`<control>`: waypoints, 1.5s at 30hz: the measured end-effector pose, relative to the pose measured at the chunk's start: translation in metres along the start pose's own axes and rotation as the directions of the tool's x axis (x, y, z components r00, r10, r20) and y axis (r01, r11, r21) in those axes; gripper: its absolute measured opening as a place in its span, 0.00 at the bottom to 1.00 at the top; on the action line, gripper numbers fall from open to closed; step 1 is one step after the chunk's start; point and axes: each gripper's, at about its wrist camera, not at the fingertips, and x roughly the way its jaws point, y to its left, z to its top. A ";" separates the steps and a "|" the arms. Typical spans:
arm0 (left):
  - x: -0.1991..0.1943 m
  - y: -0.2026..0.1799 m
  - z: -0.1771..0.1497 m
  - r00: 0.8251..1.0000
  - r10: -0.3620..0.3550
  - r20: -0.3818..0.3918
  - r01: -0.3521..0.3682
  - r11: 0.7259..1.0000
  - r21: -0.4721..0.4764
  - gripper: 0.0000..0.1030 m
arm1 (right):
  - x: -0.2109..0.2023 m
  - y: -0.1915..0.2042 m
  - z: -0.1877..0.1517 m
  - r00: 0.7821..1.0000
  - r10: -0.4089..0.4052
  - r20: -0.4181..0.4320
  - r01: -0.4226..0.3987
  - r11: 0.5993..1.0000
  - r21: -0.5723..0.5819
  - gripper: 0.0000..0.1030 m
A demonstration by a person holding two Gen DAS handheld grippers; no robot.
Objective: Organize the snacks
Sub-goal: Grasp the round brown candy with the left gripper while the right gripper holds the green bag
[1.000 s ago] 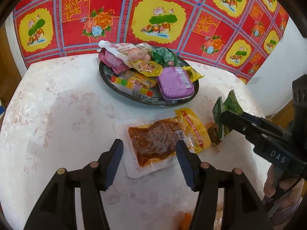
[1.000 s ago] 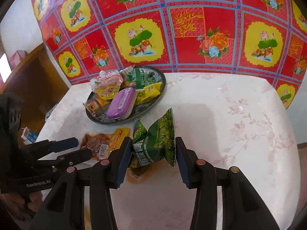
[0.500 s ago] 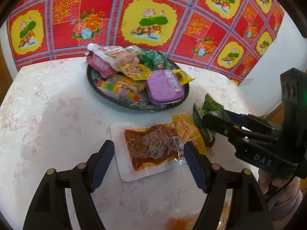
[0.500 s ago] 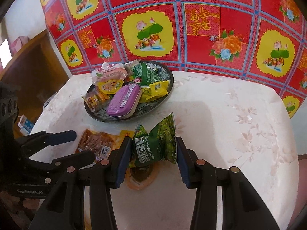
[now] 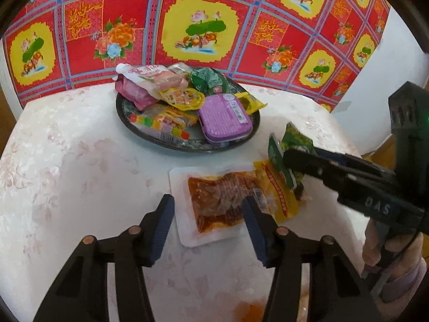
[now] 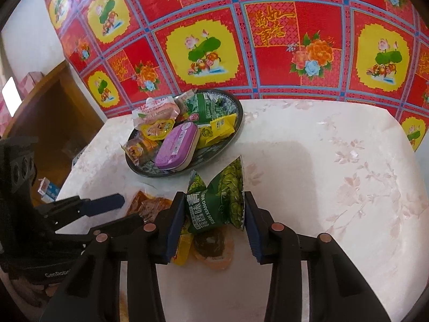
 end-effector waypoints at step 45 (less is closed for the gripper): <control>0.040 -0.113 0.007 0.998 0.042 -0.037 -0.021 0.895 0.445 0.45 | -0.057 -0.058 -0.005 0.993 -0.049 0.105 0.032 0.988 0.153 0.41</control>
